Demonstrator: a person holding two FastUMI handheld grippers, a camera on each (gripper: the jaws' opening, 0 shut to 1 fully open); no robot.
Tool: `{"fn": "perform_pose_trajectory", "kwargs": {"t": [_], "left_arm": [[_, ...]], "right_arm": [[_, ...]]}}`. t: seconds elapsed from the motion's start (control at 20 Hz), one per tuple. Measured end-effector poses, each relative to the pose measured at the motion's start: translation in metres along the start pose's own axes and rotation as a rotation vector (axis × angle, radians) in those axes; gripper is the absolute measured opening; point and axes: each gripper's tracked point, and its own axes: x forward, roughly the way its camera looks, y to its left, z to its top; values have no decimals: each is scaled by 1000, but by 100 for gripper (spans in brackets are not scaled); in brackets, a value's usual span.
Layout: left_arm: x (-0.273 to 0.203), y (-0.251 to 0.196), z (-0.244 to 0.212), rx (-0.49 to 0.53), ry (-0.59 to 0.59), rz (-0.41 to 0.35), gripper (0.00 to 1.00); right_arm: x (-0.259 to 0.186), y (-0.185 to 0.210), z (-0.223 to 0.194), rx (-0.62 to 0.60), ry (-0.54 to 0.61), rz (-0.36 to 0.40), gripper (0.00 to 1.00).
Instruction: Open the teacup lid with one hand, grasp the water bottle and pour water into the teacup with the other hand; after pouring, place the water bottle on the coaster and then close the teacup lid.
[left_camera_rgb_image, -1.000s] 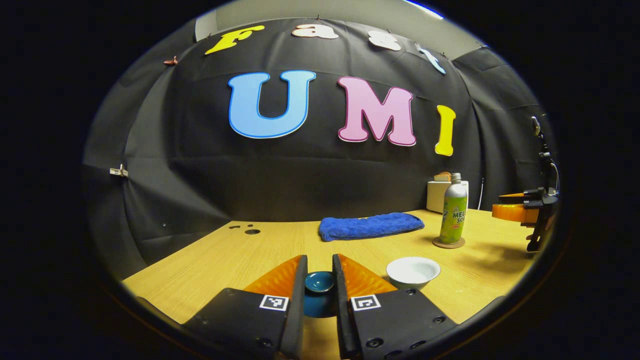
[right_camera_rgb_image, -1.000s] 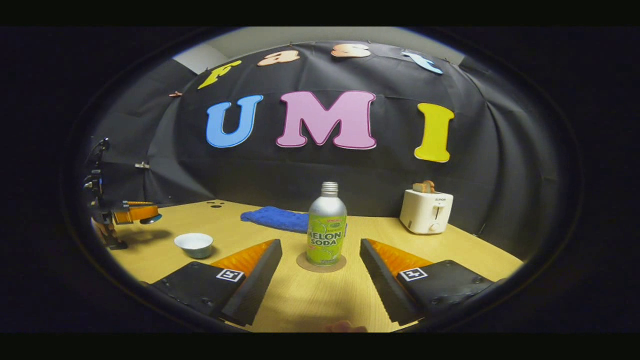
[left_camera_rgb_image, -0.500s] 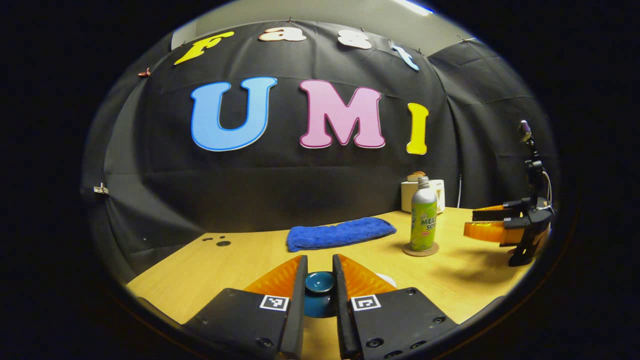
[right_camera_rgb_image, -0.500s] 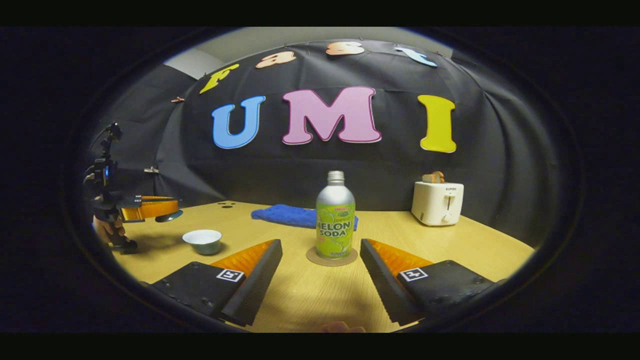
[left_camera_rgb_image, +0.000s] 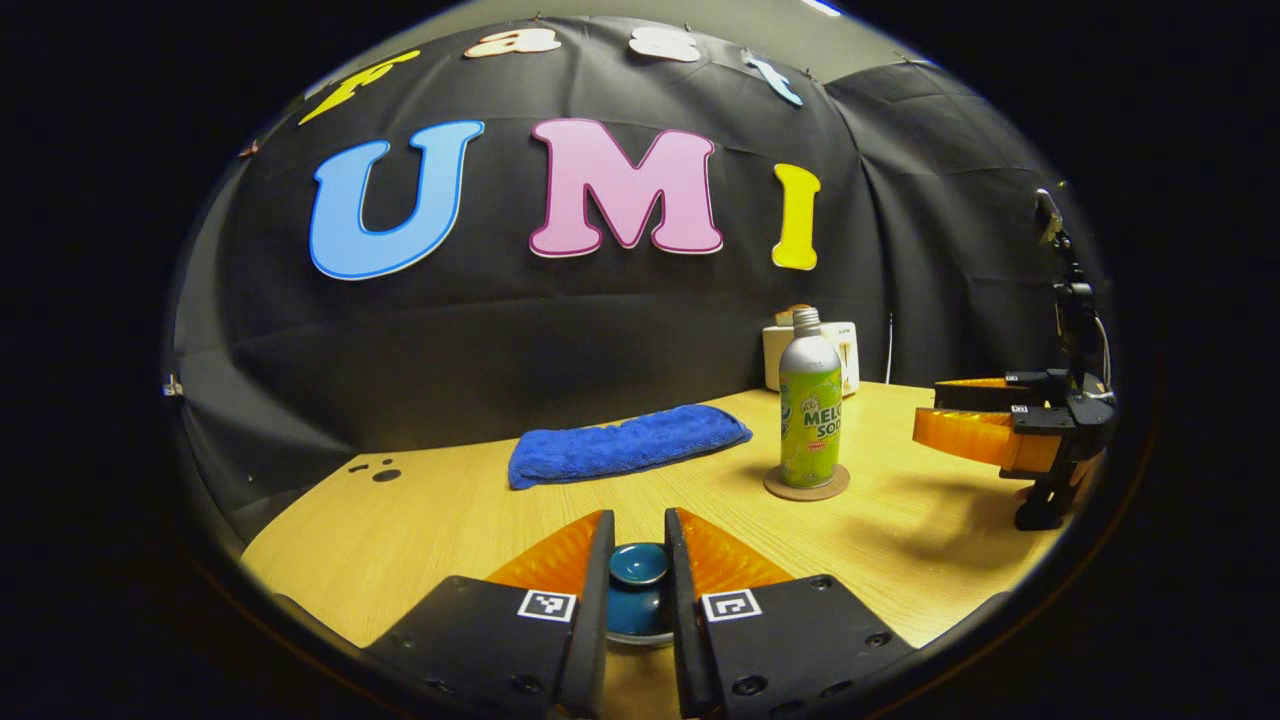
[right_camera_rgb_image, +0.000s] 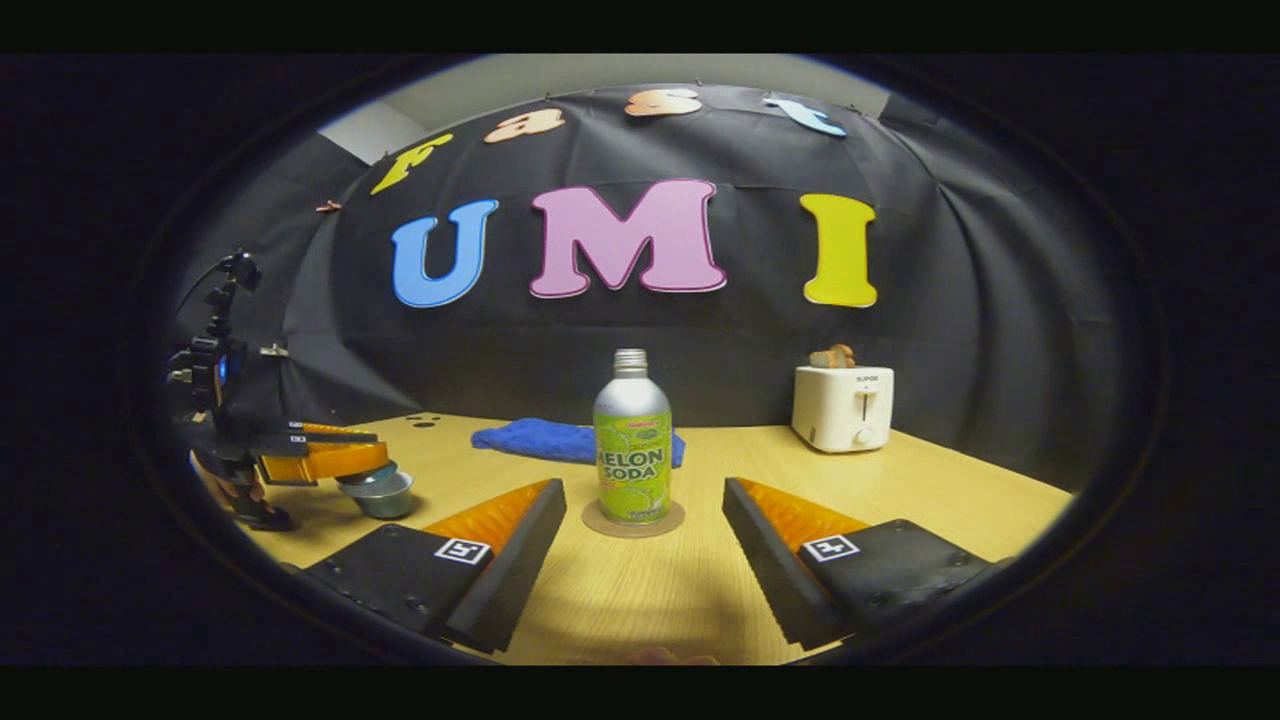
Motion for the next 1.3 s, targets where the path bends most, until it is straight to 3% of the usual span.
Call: {"fn": "perform_pose_trajectory", "kwargs": {"t": [0.3,0.8,0.9,1.0,1.05,1.2,1.3], "left_arm": [[8,4,-14,-34,61,20,33],[11,-1,-20,0,101,16,32],[8,0,-19,2,90,27,36],[3,2,-13,9,49,45,43],[-1,1,-8,14,20,51,51],[-21,-2,1,20,-55,73,95],[-34,-2,4,5,-92,112,96]], "right_arm": [[0,1,0,-1,0,1,97],[0,4,0,0,1,10,97],[0,3,0,0,1,10,97],[0,4,0,0,1,10,97],[-1,4,0,0,1,10,97],[-1,4,0,0,1,10,97],[0,3,0,0,1,10,97]]}}
